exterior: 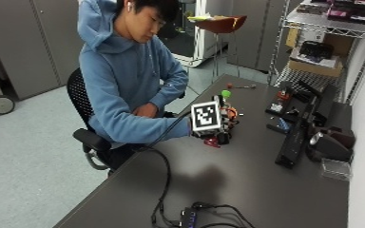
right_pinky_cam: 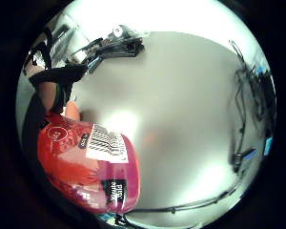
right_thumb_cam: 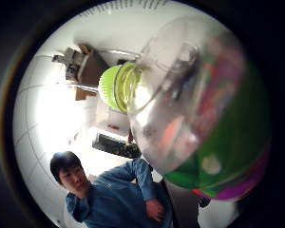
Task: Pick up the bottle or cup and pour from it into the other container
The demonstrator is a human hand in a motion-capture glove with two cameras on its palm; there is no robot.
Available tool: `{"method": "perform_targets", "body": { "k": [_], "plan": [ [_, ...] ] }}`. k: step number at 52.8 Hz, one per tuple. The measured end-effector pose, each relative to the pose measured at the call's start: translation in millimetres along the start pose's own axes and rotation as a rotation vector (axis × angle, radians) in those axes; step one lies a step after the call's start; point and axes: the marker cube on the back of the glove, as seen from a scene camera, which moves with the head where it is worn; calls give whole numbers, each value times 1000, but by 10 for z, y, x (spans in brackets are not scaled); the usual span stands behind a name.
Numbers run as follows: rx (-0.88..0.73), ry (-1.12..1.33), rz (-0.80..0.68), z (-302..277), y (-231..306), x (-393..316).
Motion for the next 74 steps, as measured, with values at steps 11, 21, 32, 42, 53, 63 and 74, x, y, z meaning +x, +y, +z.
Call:
{"method": "perform_targets", "body": {
  "k": [11,21,32,42,53,63,74],
  "plan": [
    [-156,284,-40,-38,-115,-446],
    [-295,579,-85,22,-229,-744],
    [-410,1012,-171,148,-400,-1014],
    [-501,1264,-263,495,-481,-1276],
    [-555,1395,-330,764,-499,-1438],
    [-568,1432,-351,828,-489,-1453],
    [-562,1474,-305,880,-473,-1457]
  ]
}}
